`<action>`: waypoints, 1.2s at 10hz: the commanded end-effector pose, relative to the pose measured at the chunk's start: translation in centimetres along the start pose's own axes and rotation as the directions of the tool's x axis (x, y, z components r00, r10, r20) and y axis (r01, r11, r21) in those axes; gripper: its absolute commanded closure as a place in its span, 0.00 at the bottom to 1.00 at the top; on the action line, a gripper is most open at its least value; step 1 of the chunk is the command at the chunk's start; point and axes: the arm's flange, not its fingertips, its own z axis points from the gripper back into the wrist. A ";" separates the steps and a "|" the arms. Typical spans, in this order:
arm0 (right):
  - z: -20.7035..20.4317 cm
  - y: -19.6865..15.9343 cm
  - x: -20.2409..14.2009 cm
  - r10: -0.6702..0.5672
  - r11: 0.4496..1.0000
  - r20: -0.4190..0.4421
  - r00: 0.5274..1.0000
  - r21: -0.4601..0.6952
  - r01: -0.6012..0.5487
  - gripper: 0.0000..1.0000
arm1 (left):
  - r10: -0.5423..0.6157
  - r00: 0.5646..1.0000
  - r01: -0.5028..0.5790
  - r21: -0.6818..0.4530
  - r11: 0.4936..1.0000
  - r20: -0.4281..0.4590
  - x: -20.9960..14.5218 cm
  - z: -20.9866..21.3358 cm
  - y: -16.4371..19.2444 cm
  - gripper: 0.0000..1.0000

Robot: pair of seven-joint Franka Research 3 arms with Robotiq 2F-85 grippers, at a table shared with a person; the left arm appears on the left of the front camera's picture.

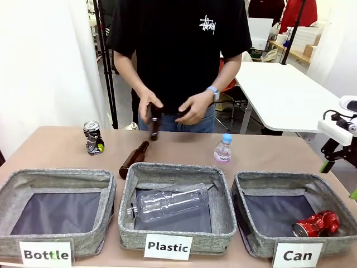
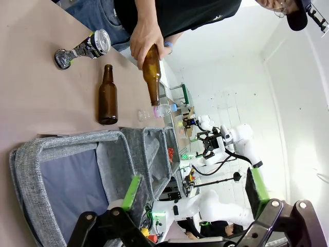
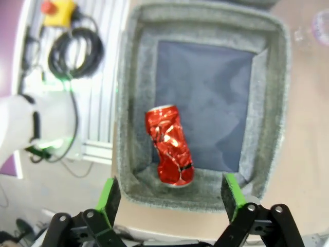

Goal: Sort the can waste into the basket.
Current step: Pick up the can waste from the table and place it in the right Fabric basket.

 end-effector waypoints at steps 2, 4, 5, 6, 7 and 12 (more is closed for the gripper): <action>1.5 -2.1 0.8 -0.116 0.983 0.494 0.861 -0.069 0.172 0.00 | -0.021 1.000 0.021 -0.010 1.000 -0.005 -0.2 0.0 0.0 0.00; 2.5 -2.7 0.4 -0.243 0.941 0.778 0.579 0.045 0.335 0.00 | -0.021 1.000 0.021 -0.010 1.000 -0.005 -0.2 0.0 0.0 0.00; 2.6 -2.8 0.1 -0.303 0.919 0.819 0.487 0.117 0.376 0.00 | -0.021 1.000 0.021 -0.010 1.000 -0.005 -0.2 0.0 0.0 0.00; 2.7 -2.6 -0.6 -0.326 0.905 0.856 0.401 0.160 0.393 0.00 | -0.021 1.000 0.021 -0.010 1.000 -0.005 -0.2 0.0 0.0 0.00; 2.6 -2.7 -1.2 -0.339 0.904 0.866 0.368 0.192 0.382 0.00 | -0.021 1.000 0.021 -0.010 1.000 -0.005 -0.2 0.0 0.0 0.00; 2.3 -6.1 -5.0 -0.431 0.888 0.853 0.296 0.341 0.310 0.00 | 0.039 0.997 -0.044 -0.080 0.996 -0.070 0.7 10.5 -4.9 0.00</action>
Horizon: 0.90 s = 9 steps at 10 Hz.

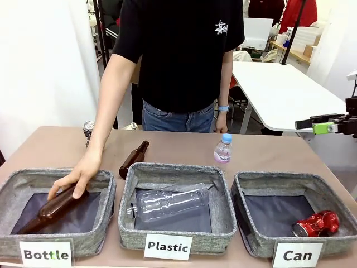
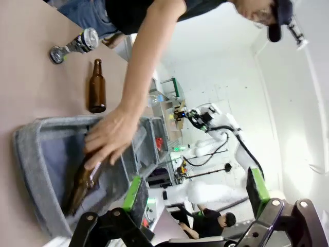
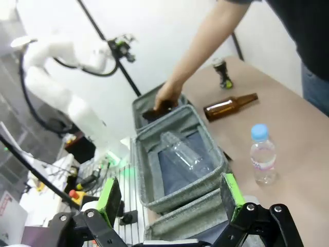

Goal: Sort the can waste into the basket.
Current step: Pick up the can waste from the table and place it in the right Fabric basket.

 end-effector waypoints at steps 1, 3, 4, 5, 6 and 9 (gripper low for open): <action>1.8 -2.8 2.4 -0.029 0.997 0.027 0.999 0.074 0.027 0.00 | 0.054 0.996 -0.060 -0.079 0.995 -0.067 1.2 6.0 -1.3 0.00; 2.9 -5.1 4.0 -0.113 0.984 -0.017 0.993 0.137 0.115 0.00 | 0.043 0.987 -0.066 -0.149 0.987 -0.153 0.7 8.6 -0.6 0.00; 3.1 -5.7 4.5 -0.138 0.986 -0.028 0.990 0.087 0.140 0.00 | 0.002 0.977 -0.037 -0.159 0.987 -0.214 0.3 9.1 -0.5 0.00; 1.9 -3.8 2.1 -0.053 0.993 -0.014 0.999 0.101 0.054 0.00 | -0.012 0.973 -0.021 -0.141 0.990 -0.231 0.0 8.6 -0.3 0.00; 1.9 -3.8 2.1 -0.053 0.993 -0.014 0.999 0.101 0.054 0.00 | -0.014 0.970 -0.018 -0.130 0.991 -0.241 -0.1 7.8 -0.5 0.00; 0.9 -6.6 2.7 -0.426 0.904 0.027 0.904 -0.018 0.427 0.00 | -0.027 0.958 -0.002 -0.101 0.995 -0.286 -1.5 5.1 -0.5 0.00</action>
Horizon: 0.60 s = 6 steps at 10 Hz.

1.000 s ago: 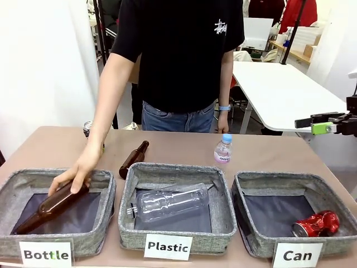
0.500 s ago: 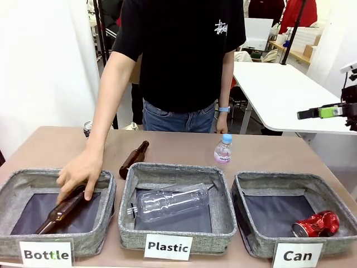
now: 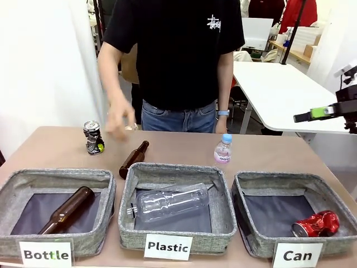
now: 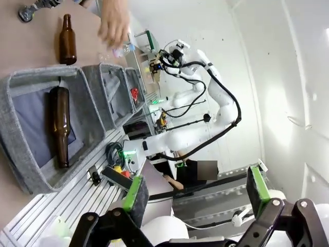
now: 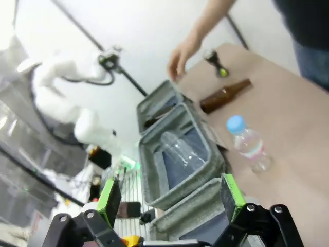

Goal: Sort the can waste into the basket.
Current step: Pick up the can waste from the table and place it in the right Fabric basket.

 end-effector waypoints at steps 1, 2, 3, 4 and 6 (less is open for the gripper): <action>-0.9 0.2 -0.1 -0.316 0.949 0.074 0.946 0.018 0.316 0.00 | -0.036 0.999 0.036 0.011 0.999 -0.027 -0.3 1.2 0.6 0.00; -0.9 0.6 -0.6 -0.382 0.924 0.080 0.921 0.048 0.379 0.00 | -0.043 0.999 0.043 0.014 0.999 -0.032 -0.3 0.0 1.2 0.00; -1.0 1.2 -0.9 -0.404 0.913 0.087 0.911 0.098 0.395 0.00 | -0.055 0.997 0.057 0.045 0.997 -0.052 -0.1 -1.6 1.6 0.00; -1.1 1.5 -1.1 -0.425 0.902 0.081 0.901 0.121 0.415 0.00 | -0.051 0.996 0.056 0.070 0.996 -0.072 0.1 -2.8 2.0 0.00; -1.5 0.9 -1.3 -0.433 0.899 0.065 0.899 0.100 0.426 0.00 | -0.023 0.996 0.027 0.053 0.998 -0.085 0.6 -6.4 3.2 0.00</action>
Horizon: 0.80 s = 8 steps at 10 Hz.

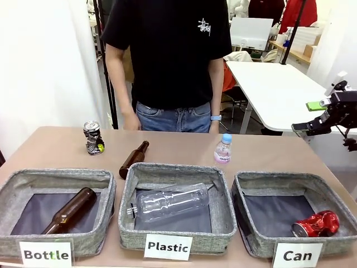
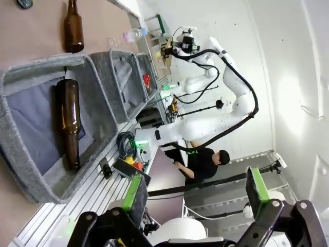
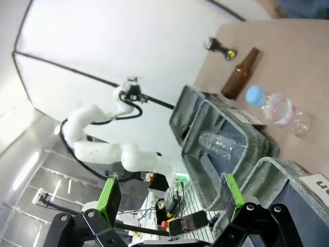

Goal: Sort the can waste into the basket.
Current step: Pick up the can waste from the table and place it in the right Fabric basket.

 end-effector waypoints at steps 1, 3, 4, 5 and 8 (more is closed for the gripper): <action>0.0 -0.2 0.0 0.001 1.000 -0.002 1.000 -0.003 -0.001 0.00 | -0.010 0.999 0.011 0.011 1.000 -0.031 -0.5 -4.0 0.8 0.00; 0.0 -0.2 0.0 0.001 1.000 -0.002 1.000 -0.003 -0.001 0.00 | -0.012 0.997 0.011 -0.011 1.000 -0.076 -0.6 -8.4 1.5 0.00; 0.0 -0.2 0.0 0.001 1.000 -0.002 1.000 -0.003 -0.001 0.00 | 0.000 0.996 0.000 -0.004 1.000 -0.084 -0.8 -10.4 1.9 0.00; 0.0 -0.2 0.0 0.001 1.000 -0.002 1.000 -0.003 -0.001 0.00 | -0.034 0.995 0.043 0.094 0.995 -0.089 -1.0 -12.0 3.0 0.00; 0.0 -0.2 0.0 0.001 1.000 -0.002 1.000 -0.003 -0.001 0.00 | 0.021 0.994 -0.021 0.000 1.000 -0.106 -0.4 -8.7 2.4 0.00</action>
